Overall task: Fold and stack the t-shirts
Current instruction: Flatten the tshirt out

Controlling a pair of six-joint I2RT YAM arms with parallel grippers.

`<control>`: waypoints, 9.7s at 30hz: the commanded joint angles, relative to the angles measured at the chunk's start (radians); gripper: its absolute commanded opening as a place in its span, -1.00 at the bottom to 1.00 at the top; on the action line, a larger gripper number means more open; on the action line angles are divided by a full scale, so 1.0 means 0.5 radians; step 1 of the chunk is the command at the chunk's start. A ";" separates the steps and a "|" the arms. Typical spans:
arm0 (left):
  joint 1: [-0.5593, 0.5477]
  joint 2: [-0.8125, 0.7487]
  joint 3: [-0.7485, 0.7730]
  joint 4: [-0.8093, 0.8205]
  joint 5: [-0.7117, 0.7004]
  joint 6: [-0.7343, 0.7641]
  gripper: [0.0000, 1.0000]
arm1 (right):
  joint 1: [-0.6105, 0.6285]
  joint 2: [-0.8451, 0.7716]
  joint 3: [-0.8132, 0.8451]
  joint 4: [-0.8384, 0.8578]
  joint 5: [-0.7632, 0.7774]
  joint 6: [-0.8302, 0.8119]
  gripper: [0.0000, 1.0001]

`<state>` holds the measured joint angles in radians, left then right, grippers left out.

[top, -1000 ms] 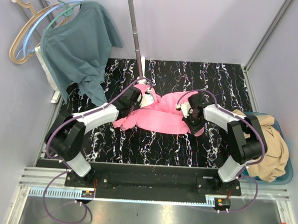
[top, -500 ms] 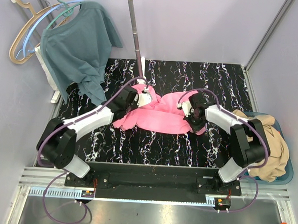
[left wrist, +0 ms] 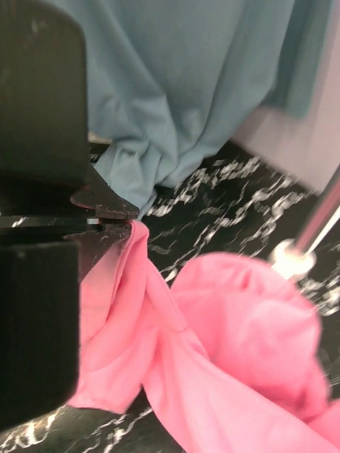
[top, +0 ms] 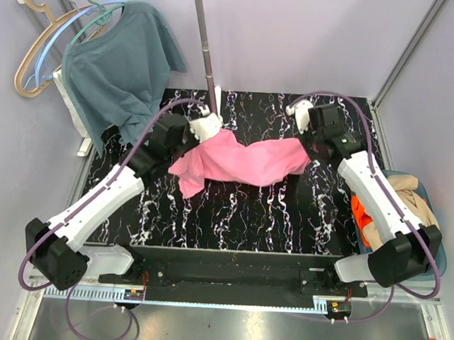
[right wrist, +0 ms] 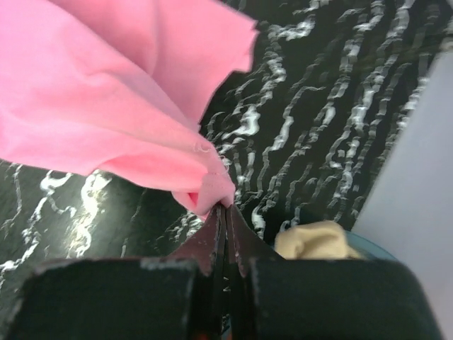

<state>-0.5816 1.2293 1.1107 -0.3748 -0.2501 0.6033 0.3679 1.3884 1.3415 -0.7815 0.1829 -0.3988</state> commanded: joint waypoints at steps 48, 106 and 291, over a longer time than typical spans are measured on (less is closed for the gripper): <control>-0.024 -0.446 1.448 0.329 -0.549 0.717 -1.00 | -0.242 0.027 2.250 -0.474 0.607 -0.552 -1.00; 0.518 0.154 1.527 0.280 -0.043 -0.169 -1.00 | -0.355 0.156 1.630 0.117 0.242 -0.169 -1.00; 0.721 0.580 0.291 0.482 0.319 0.131 0.98 | -0.527 0.656 0.096 0.961 -0.084 0.006 0.90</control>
<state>-0.2668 1.3815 1.1633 -0.4076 -0.1101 0.7414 0.1074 1.6028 1.2636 -0.4789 0.0891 -0.4534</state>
